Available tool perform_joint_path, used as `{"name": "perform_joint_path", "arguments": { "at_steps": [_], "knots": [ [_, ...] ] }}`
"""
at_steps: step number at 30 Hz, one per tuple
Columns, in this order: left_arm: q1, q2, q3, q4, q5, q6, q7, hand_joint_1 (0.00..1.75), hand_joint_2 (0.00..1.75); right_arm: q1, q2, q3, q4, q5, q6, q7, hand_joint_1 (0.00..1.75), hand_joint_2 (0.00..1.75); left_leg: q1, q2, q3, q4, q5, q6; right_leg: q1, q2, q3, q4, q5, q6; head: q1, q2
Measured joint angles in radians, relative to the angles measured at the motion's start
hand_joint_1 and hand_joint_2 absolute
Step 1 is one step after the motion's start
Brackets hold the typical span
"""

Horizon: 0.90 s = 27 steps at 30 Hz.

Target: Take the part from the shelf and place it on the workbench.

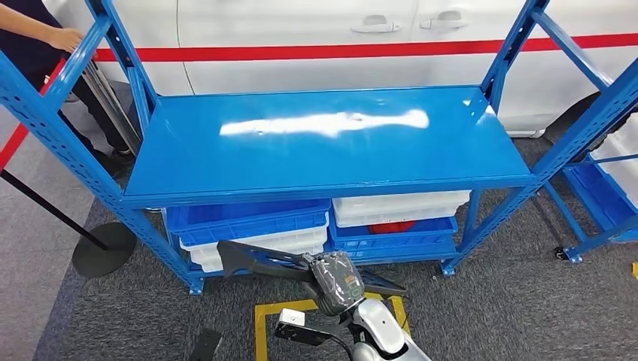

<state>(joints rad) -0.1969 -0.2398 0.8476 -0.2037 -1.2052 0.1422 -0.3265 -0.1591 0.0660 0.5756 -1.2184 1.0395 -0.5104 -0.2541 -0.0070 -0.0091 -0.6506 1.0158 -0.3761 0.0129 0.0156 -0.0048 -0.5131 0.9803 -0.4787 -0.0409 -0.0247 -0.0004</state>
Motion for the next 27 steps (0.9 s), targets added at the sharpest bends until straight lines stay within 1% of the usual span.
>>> {"name": "perform_joint_path", "arguments": {
  "at_steps": [1,2,3,4,5,6,7,8,9,10,11,12,13,14,15,16,17,18,19,20,21,22,23,24,25,26,27],
  "knots": [
    [0.001,0.0,0.0,0.0,0.0,-0.001,0.0,0.0,1.75,0.0,0.001,0.0,-0.001,0.0,0.0,0.0,1.75,1.75,-0.001,0.0,-0.009,0.018,-0.024,-0.005,-0.005,-0.002,-0.005,-0.011,0.016,-0.001,0.0,0.0],
    [0.0,0.001,0.0,0.0,0.0,-0.001,0.0,0.0,1.75,0.001,0.002,0.0,-0.001,0.0,0.0,0.0,1.75,1.75,0.0,0.001,-0.023,0.057,-0.066,-0.01,-0.01,-0.005,-0.014,-0.019,0.031,0.0,0.0,0.0],
    [0.0,0.001,0.0,0.0,0.0,-0.002,0.0,0.0,1.75,0.003,0.003,0.0,-0.001,-0.001,0.0,0.0,1.75,1.75,0.004,0.001,-0.039,0.114,-0.117,-0.017,-0.01,-0.006,-0.026,-0.02,0.042,0.0,0.0,0.0],
    [-0.001,0.002,0.0,0.0,0.001,-0.004,0.001,0.0,1.75,0.005,0.003,0.0,-0.001,-0.001,0.0,0.0,1.75,1.75,0.009,0.002,-0.053,0.179,-0.16,-0.024,-0.011,-0.008,-0.04,-0.017,0.052,0.002,0.0,0.0],
    [-0.001,0.004,0.0,0.0,0.003,-0.005,0.001,0.0,1.75,0.008,0.003,0.0,-0.001,-0.002,0.0,0.0,1.75,1.75,0.013,0.002,-0.059,0.232,-0.183,-0.031,-0.012,-0.01,-0.055,-0.013,0.06,0.005,0.0,0.0],
    [-0.001,0.005,0.0,0.0,0.006,-0.007,0.001,0.0,1.75,0.01,0.003,0.0,-0.001,-0.002,0.001,-0.001,1.75,1.75,0.018,0.003,-0.053,0.259,-0.185,-0.038,-0.013,-0.011,-0.071,-0.008,0.068,0.007,0.0,0.0],
    [-0.001,0.007,0.0,-0.001,0.01,-0.009,0.002,0.0,1.75,0.012,0.003,0.0,-0.001,-0.003,0.002,-0.002,1.75,1.75,0.022,0.003,-0.03,0.249,-0.167,-0.043,-0.016,-0.012,-0.088,0.0,0.075,0.011,0.0,0.0],
    [-0.002,0.008,0.0,-0.001,0.014,-0.01,0.002,0.0,1.75,0.013,0.003,0.0,-0.001,-0.004,0.005,-0.004,1.75,1.75,0.026,0.004,0.011,0.206,-0.141,-0.048,-0.018,-0.013,-0.105,0.01,0.081,0.016,0.0,0.0],
    [-0.003,0.008,0.0,-0.001,0.019,-0.01,0.002,0.0,1.75,0.013,0.004,0.0,-0.001,-0.005,0.011,-0.005,1.75,1.75,0.029,0.005,0.059,0.138,-0.131,-0.052,-0.02,-0.013,-0.121,0.022,0.086,0.021,-0.001,0.0],
    [-0.004,0.009,0.0,-0.002,0.024,-0.011,0.001,0.0,1.75,0.012,0.005,0.0,0.0,-0.007,0.02,-0.006,1.75,1.75,0.028,0.004,0.103,0.076,-0.128,-0.049,-0.022,-0.012,-0.135,0.032,0.09,0.027,0.0,0.0],
    [-0.004,0.009,0.0,-0.002,0.027,-0.011,-0.001,0.0,1.75,0.01,0.006,0.0,0.001,-0.008,0.031,-0.007,1.75,1.75,0.026,0.004,0.13,0.031,-0.131,-0.043,-0.022,-0.012,-0.143,0.04,0.095,0.033,0.0,0.0],
    [-0.003,0.01,0.0,-0.002,0.031,-0.011,-0.003,0.0,1.75,0.006,0.007,0.0,0.004,-0.009,0.042,-0.006,1.75,1.75,0.023,0.002,0.141,0.009,-0.14,-0.033,-0.022,-0.012,-0.148,0.045,0.102,0.04,0.0,0.0],
    [-0.002,0.011,0.0,-0.003,0.032,-0.011,-0.005,0.0,1.75,0.003,0.007,0.0,0.007,-0.01,0.052,-0.005,1.75,1.75,0.019,0.001,0.139,0.007,-0.136,-0.022,-0.022,-0.012,-0.15,0.045,0.109,0.046,0.0,0.0],
    [0.0,0.011,0.0,-0.003,0.034,-0.011,-0.007,0.0,1.75,-0.001,0.007,0.0,0.011,-0.009,0.061,-0.004,1.75,1.75,0.019,0.001,0.132,0.005,-0.129,-0.013,-0.023,-0.011,-0.151,0.044,0.116,0.052,0.0,0.0],
    [0.0,0.012,0.0,-0.003,0.035,-0.012,-0.008,0.0,1.75,-0.004,0.007,0.0,0.016,-0.009,0.067,-0.005,1.75,1.75,0.02,0.002,0.127,0.002,-0.12,-0.005,-0.024,-0.008,-0.156,0.046,0.112,0.058,0.0,0.0],
    [0.0,0.012,0.0,-0.003,0.035,-0.014,-0.008,0.0,1.75,-0.007,0.006,0.0,0.021,-0.009,0.07,-0.007,1.75,1.75,0.022,0.004,0.12,-0.002,-0.108,0.004,-0.026,-0.006,-0.165,0.06,0.091,0.064,0.0,0.0],
    [0.0,0.012,0.0,-0.003,0.035,-0.016,-0.008,0.0,1.75,-0.009,0.006,0.0,0.026,-0.009,0.072,-0.013,1.75,1.75,0.024,0.005,0.109,-0.005,-0.095,0.011,-0.028,-0.004,-0.179,0.095,0.052,0.069,0.0,0.0],
    [0.0,0.012,0.0,-0.003,0.036,-0.017,-0.008,0.0,1.75,-0.011,0.005,0.0,0.032,-0.009,0.072,-0.019,1.75,1.75,0.024,0.006,0.095,-0.005,-0.083,0.014,-0.03,-0.002,-0.198,0.151,0.0,0.073,0.0,0.0],
    [0.0,0.012,0.0,-0.003,0.036,-0.018,-0.006,0.0,1.75,-0.012,0.005,0.0,0.038,-0.01,0.072,-0.026,1.75,1.75,0.024,0.006,0.079,-0.004,-0.071,0.016,-0.03,-0.001,-0.218,0.22,-0.049,0.076,0.0,0.0],
    [0.0,0.012,0.0,-0.003,0.037,-0.019,-0.005,0.0,1.75,-0.012,0.005,0.0,0.045,-0.01,0.072,-0.031,1.75,1.75,0.024,0.006,0.063,-0.003,-0.06,0.016,-0.03,-0.001,-0.231,0.283,-0.08,0.079,0.0,0.0],
    [0.001,0.013,0.0,-0.003,0.039,-0.019,-0.003,0.0,1.75,-0.013,0.005,0.0,0.051,-0.011,0.072,-0.033,1.75,1.75,0.023,0.006,0.047,-0.002,-0.049,0.014,-0.03,-0.001,-0.232,0.323,-0.09,0.08,0.0,0.0],
    [0.002,0.013,0.0,-0.003,0.041,-0.019,-0.002,0.0,1.75,-0.013,0.006,0.0,0.056,-0.012,0.072,-0.034,1.75,1.75,0.023,0.005,0.032,-0.001,-0.038,0.013,-0.03,0.0,-0.214,0.328,-0.079,0.079,0.0,0.0],
    [0.003,0.013,0.0,-0.003,0.043,-0.019,-0.002,0.0,1.75,-0.014,0.008,0.0,0.059,-0.014,0.073,-0.034,1.75,1.75,0.023,0.005,0.019,0.0,-0.028,0.01,-0.03,0.0,-0.175,0.293,-0.055,0.076,0.0,0.0],
    [0.003,0.013,0.0,-0.003,0.045,-0.019,-0.002,0.0,1.75,-0.015,0.01,0.0,0.062,-0.015,0.073,-0.033,1.75,1.75,0.023,0.004,0.007,0.001,-0.019,0.007,-0.03,0.001,-0.119,0.227,-0.034,0.071,0.0,0.0],
    [0.003,0.013,0.0,-0.003,0.047,-0.019,-0.002,0.0,1.75,-0.017,0.013,0.0,0.063,-0.017,0.073,-0.033,1.75,1.75,0.022,0.004,-0.002,0.002,-0.01,0.002,-0.027,0.003,-0.058,0.145,-0.03,0.064,0.0,0.0],
    [0.003,0.013,0.0,-0.003,0.047,-0.019,-0.003,0.0,1.75,-0.018,0.017,0.0,0.063,-0.019,0.073,-0.031,1.75,1.75,0.022,0.003,-0.007,0.0,0.0,-0.003,-0.024,0.005,-0.012,0.08,-0.031,0.059,0.0,0.0],
    [0.003,0.013,0.0,-0.003,0.047,-0.02,-0.003,0.0,1.75,-0.018,0.019,-0.001,0.063,-0.022,0.073,-0.031,1.75,1.75,0.022,0.003,-0.008,-0.002,0.008,-0.009,-0.021,0.007,0.016,0.036,-0.038,0.054,0.0,0.0]
  ]
}}
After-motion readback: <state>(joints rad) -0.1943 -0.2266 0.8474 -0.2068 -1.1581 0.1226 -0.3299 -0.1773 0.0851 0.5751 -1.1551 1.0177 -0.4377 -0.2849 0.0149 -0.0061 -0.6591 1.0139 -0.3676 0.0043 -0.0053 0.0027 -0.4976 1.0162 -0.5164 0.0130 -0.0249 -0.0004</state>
